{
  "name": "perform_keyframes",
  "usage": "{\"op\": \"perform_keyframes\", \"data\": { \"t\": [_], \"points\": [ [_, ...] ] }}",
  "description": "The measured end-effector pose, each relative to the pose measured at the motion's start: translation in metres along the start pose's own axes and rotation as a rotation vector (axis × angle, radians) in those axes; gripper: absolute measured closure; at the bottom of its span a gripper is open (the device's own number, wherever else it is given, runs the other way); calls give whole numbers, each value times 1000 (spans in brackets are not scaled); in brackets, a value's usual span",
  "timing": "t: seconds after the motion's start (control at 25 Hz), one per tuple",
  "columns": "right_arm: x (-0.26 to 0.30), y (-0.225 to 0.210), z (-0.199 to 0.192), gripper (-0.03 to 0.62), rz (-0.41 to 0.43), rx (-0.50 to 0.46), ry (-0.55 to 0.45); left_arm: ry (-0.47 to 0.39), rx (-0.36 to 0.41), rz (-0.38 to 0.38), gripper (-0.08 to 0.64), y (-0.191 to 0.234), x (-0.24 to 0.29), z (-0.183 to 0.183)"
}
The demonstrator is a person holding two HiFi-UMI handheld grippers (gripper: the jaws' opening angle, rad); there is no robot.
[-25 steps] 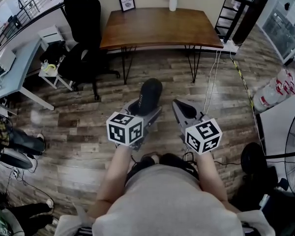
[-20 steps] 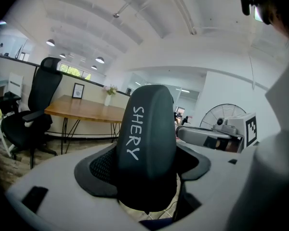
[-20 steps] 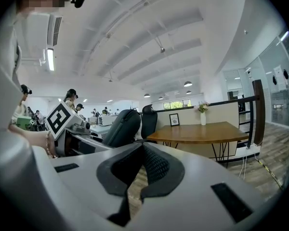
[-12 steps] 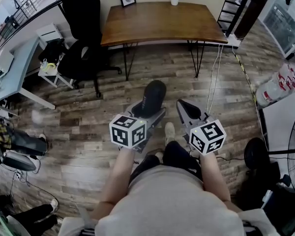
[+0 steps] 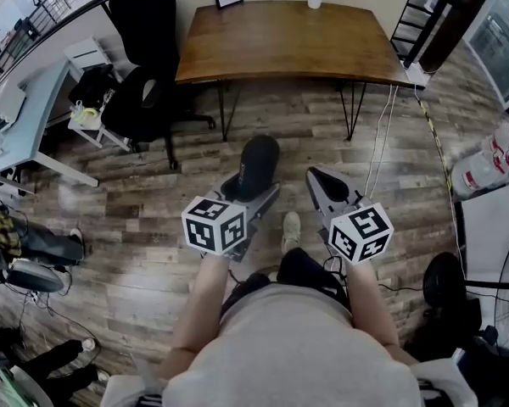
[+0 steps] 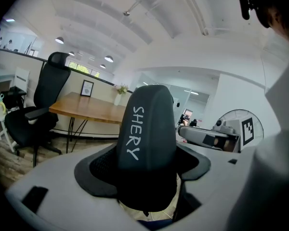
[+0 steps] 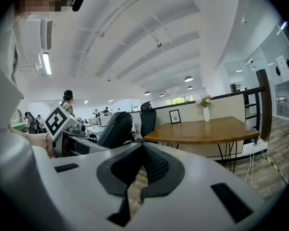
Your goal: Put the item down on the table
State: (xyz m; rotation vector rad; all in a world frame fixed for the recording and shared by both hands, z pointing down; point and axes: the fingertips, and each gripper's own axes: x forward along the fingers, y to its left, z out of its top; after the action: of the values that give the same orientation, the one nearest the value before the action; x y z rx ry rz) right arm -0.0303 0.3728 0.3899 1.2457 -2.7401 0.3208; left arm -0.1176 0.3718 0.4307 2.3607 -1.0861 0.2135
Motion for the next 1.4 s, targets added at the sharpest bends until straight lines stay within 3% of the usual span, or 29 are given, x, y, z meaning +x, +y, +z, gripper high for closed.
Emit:
{"op": "perform_keyframes", "data": {
  "t": [0.36, 0.68, 1.16, 1.4],
  "points": [
    [66, -87, 40, 583, 54, -15, -11, -25, 8, 72, 199, 45, 79, 70],
    [95, -165, 65, 583, 51, -26, -13, -64, 24, 78, 201, 63, 156, 125],
    [128, -241, 61, 583, -18, 38, -6, -22, 19, 62, 200, 89, 230, 147],
    [162, -280, 65, 583, -55, 48, 5, 5, 24, 10, 199, 112, 278, 168]
  ]
}}
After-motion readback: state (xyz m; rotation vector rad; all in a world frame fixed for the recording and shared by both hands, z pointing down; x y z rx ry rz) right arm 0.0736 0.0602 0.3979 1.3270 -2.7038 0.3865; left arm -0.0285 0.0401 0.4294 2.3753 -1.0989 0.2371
